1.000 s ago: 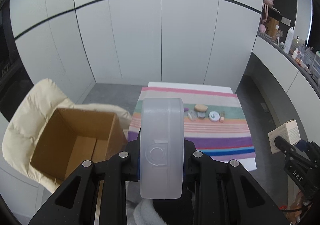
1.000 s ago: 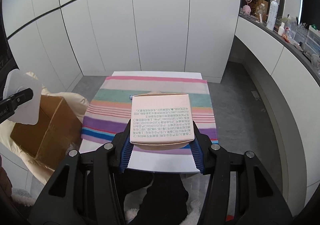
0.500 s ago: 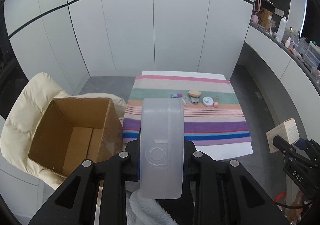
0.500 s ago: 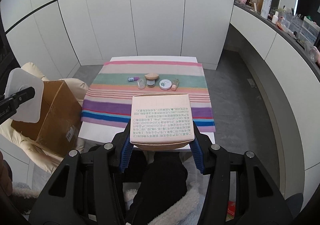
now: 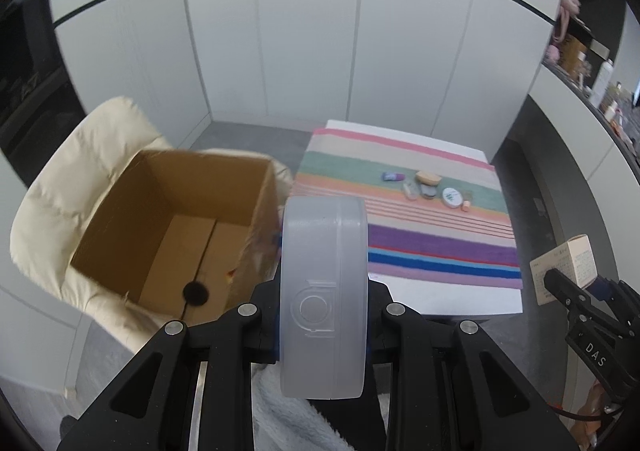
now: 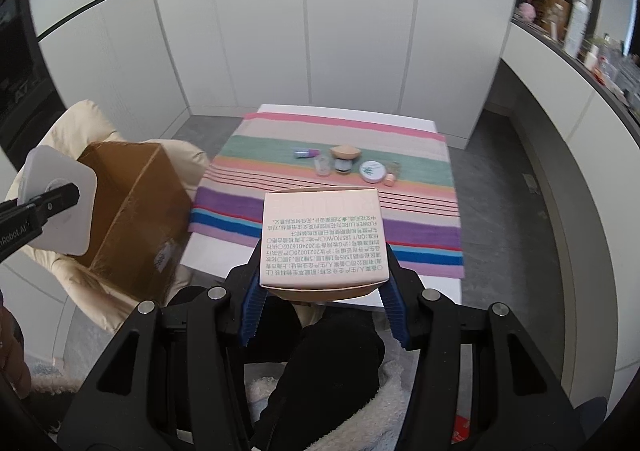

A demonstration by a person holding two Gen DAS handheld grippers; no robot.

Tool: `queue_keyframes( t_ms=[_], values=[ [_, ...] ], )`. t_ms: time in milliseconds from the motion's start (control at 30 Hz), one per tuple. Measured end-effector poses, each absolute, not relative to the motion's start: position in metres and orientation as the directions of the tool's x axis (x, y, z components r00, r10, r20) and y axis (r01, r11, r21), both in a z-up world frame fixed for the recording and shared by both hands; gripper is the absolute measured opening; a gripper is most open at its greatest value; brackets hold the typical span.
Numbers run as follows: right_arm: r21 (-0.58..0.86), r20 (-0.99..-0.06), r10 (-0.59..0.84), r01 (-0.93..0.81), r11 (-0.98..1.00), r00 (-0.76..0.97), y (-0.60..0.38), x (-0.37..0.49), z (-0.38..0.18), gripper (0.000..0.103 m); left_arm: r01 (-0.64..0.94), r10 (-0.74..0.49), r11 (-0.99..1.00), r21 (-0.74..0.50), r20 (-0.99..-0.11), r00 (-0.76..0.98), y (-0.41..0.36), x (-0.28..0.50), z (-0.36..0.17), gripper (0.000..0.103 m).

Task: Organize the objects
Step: 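Carry the cream box and clear plastic box over the cardboard box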

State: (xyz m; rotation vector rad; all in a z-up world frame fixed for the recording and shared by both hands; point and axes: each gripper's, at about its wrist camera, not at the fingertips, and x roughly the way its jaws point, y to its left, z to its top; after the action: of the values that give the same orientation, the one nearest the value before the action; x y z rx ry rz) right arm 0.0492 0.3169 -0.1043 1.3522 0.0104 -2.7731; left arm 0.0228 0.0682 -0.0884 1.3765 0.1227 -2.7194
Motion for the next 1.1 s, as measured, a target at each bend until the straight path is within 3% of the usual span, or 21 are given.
queue_keyframes(
  t_ms=[567, 900, 1100],
  values=[
    [0.112, -0.787, -0.341, 0.424, -0.899, -0.514, 0.161, 0.032, -0.12, 0.053, 0.357, -0.193, -0.934, -0.013, -0.824, -0.533, -0.034, 0.065, -0.096, 0.027],
    [0.08, -0.786, -0.369, 0.51, -0.856, -0.496, 0.113, 0.019, -0.122, 0.053, 0.438, -0.224, -0.899, -0.032, -0.824, -0.52, -0.068, 0.06, -0.106, 0.027],
    [0.144, -0.79, -0.436, 0.562, -0.814, -0.43, 0.083, -0.006, -0.125, 0.053, 0.482, -0.237, -0.875, -0.048, -0.825, -0.513, -0.095, 0.036, -0.111, 0.028]
  ],
)
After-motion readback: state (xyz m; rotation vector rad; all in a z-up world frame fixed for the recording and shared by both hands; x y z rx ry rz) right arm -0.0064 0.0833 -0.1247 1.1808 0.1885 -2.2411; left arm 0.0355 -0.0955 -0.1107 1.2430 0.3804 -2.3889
